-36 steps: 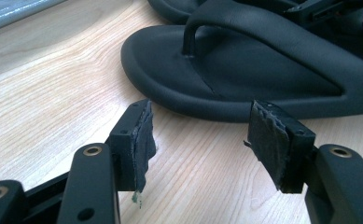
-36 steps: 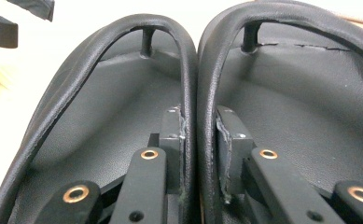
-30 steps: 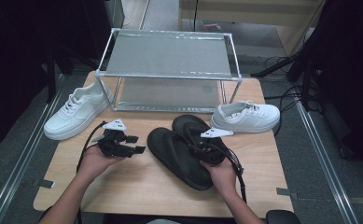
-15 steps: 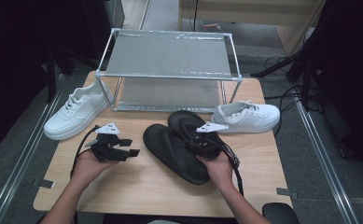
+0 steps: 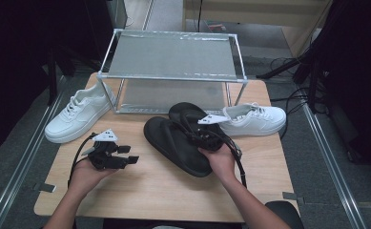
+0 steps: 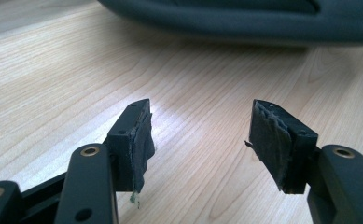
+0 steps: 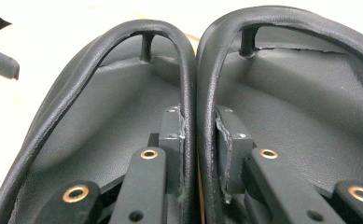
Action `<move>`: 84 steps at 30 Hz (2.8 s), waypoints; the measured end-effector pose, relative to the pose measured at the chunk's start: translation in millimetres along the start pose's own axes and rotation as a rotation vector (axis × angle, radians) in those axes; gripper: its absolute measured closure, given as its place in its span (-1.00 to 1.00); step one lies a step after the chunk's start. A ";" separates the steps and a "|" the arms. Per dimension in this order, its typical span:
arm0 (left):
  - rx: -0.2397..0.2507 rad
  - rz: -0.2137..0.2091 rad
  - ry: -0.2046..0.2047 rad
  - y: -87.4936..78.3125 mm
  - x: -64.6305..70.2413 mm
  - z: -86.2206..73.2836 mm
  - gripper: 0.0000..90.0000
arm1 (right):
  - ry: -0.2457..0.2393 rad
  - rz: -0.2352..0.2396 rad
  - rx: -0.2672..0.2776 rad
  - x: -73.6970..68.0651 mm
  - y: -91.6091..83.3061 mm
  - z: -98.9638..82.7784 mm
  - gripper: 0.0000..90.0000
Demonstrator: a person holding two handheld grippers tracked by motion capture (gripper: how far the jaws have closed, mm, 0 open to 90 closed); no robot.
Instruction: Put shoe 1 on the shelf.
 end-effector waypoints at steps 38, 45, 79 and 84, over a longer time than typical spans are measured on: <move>-0.007 -0.040 0.028 3.4 11.2 -1.6 -0.12 | 0.223 -0.190 0.032 76.6 98.1 39.9 0.43; -0.011 -0.039 0.025 4.2 11.1 -1.7 -0.12 | 0.198 -0.185 0.016 73.2 93.3 41.0 0.36; -0.037 -0.072 0.076 23.6 13.9 23.2 -0.12 | 0.042 -0.042 0.076 30.4 11.8 20.6 0.29; -0.030 -0.083 0.084 28.8 16.0 29.4 -0.11 | 0.019 -0.037 0.073 22.9 -0.6 7.7 0.18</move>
Point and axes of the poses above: each handheld gripper's, and its own axes: y roughly forward along the jaws, z roughly out of its top, x roughly to its right, the point moved 8 cm from there along y, roughly forward along the jaws, and after that the axes turned 14 degrees about -y, right-handed, at the moved point
